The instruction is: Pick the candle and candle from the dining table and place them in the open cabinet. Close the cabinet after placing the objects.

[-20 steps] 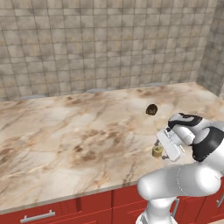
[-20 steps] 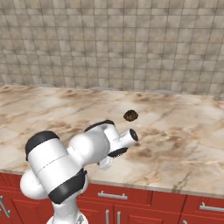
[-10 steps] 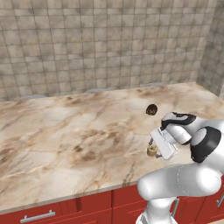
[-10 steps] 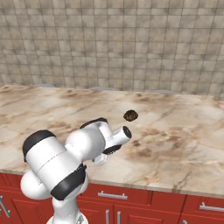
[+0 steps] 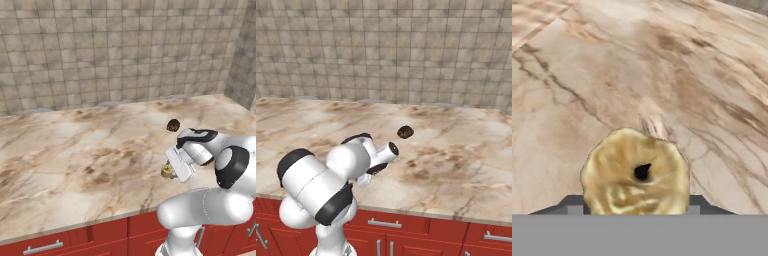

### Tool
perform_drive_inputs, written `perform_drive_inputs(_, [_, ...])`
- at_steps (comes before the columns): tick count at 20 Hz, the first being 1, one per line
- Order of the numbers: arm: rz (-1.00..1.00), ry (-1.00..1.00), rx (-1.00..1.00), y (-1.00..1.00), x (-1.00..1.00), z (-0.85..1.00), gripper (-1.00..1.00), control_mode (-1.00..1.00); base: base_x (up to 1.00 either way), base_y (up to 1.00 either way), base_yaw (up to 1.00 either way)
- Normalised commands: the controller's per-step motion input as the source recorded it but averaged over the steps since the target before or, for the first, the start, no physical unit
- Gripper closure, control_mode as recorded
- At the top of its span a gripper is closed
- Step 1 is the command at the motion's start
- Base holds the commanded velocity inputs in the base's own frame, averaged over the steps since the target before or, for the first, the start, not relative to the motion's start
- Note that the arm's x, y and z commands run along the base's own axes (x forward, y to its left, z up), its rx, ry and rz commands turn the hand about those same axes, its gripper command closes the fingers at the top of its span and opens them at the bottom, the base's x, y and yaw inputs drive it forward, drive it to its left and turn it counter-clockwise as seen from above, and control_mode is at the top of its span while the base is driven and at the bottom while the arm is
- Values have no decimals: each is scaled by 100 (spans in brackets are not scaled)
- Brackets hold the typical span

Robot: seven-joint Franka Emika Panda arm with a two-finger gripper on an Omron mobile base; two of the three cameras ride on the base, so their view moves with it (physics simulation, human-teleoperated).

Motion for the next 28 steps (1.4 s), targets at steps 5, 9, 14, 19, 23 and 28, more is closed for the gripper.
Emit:
perform_drive_inputs(5, [0, -4, 0, 15, 1, 1, 100, -100, 0, 0, 0])
perform_drive_inputs(9, [0, -14, 0, 1, -5, 35, 100, -100, 0, 0, 0])
perform_drive_inputs(14, [-1, -16, 0, -2, -17, 65, 100, -100, 0, 0, 0])
perform_drive_inputs(19, [-4, -12, 0, -1, -13, 74, 100, -100, 0, 0, 0])
perform_drive_inputs(23, [-3, -11, 0, -4, -17, 64, 100, -100, 0, 0, 0])
perform_drive_inputs(28, [-9, -3, -1, 0, -2, 28, 100, -100, 0, 0, 0])
